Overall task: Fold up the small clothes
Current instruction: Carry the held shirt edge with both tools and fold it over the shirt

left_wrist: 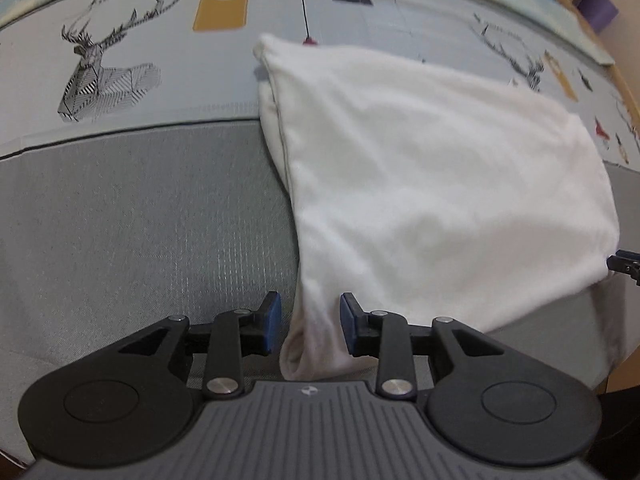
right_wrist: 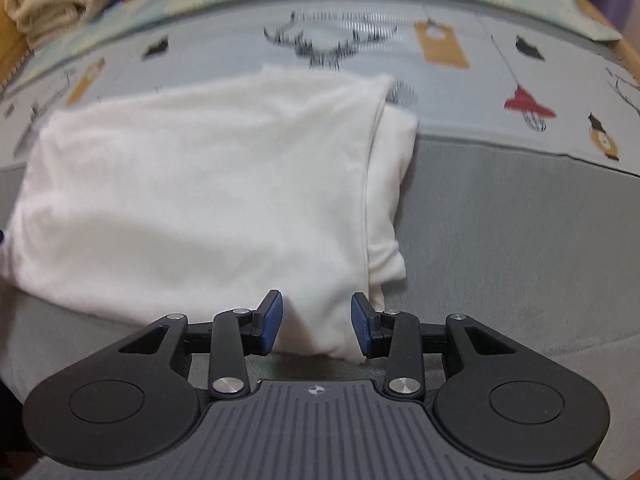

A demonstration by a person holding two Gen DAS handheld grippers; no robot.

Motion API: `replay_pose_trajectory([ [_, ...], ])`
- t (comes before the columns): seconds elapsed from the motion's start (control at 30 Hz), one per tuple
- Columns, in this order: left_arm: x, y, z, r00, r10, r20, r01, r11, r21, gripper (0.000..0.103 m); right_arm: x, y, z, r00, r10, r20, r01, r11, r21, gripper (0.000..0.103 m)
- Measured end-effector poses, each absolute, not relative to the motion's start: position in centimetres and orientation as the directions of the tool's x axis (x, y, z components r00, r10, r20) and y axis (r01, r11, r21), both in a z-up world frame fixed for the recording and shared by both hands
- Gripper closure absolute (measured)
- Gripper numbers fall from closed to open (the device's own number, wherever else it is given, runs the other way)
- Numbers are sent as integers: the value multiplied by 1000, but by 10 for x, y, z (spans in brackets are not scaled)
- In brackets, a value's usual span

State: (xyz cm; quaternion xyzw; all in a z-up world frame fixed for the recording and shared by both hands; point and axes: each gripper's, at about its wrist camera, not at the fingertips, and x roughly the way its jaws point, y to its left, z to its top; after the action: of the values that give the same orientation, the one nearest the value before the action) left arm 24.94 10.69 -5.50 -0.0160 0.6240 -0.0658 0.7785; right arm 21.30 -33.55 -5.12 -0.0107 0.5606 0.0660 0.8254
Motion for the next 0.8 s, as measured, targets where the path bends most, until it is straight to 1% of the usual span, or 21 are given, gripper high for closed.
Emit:
replay_pose_trajectory([
  [0.13,248,101,-62,183,-123,-975,128,987,-100,68,213,-336,-63,310,81,-947,-133,990,41,63],
  [0.2,248,95,-65,173,-112,-979,159,984,-84,81,211,-335,-63,312,82,-946,-143,989,39,66],
  [0.23,247,94,-66,170,-108,-980,173,982,-78,92,211,-336,-62,317,86,-945,-147,988,40,78],
  [0.27,247,92,-67,172,-101,-980,185,980,-68,97,211,-336,-60,321,90,-943,-151,988,44,93],
  [0.33,246,95,-61,197,-99,-975,178,982,-63,99,211,-338,-53,341,110,-934,-155,986,60,96],
  [0.37,246,102,-55,217,-123,-968,150,984,-92,99,211,-341,-48,349,134,-927,-151,985,85,96],
  [0.43,243,112,-48,239,-165,-957,121,983,-140,99,211,-354,-38,361,188,-913,-108,981,160,97],
  [0.47,242,113,-52,218,-136,-966,129,986,-109,99,212,-361,-38,356,201,-913,-84,980,182,98],
  [0.5,240,111,-59,190,-93,-977,152,986,-64,99,211,-366,-41,340,182,-923,-70,983,168,98],
  [0.53,239,108,-65,165,-62,-984,184,982,-31,99,210,-367,-47,315,138,-939,-71,990,122,99],
  [0.6,236,104,-69,151,-41,-988,227,974,-6,98,208,-365,-59,266,99,-959,-85,993,78,99],
  [0.63,235,103,-66,171,-36,-985,230,973,5,94,207,-364,-62,260,81,-962,-90,994,60,99],
  [0.67,235,105,-61,198,-41,-979,220,975,3,92,207,-363,-60,276,61,-959,-88,995,38,99],
  [0.7,235,108,-56,218,-49,-975,203,979,-4,88,207,-364,-55,304,41,-952,-76,997,19,99],
  [0.73,236,113,-52,240,-45,-970,181,984,-1,79,207,-367,-49,332,35,-943,-58,998,17,99],
  [0.77,238,115,-48,257,-34,-966,167,986,10,76,208,-371,-45,348,40,-937,-38,999,29,99],
  [0.8,239,118,-45,278,-26,-960,159,987,19,76,207,-375,-41,363,36,-931,-12,999,34,99],
])
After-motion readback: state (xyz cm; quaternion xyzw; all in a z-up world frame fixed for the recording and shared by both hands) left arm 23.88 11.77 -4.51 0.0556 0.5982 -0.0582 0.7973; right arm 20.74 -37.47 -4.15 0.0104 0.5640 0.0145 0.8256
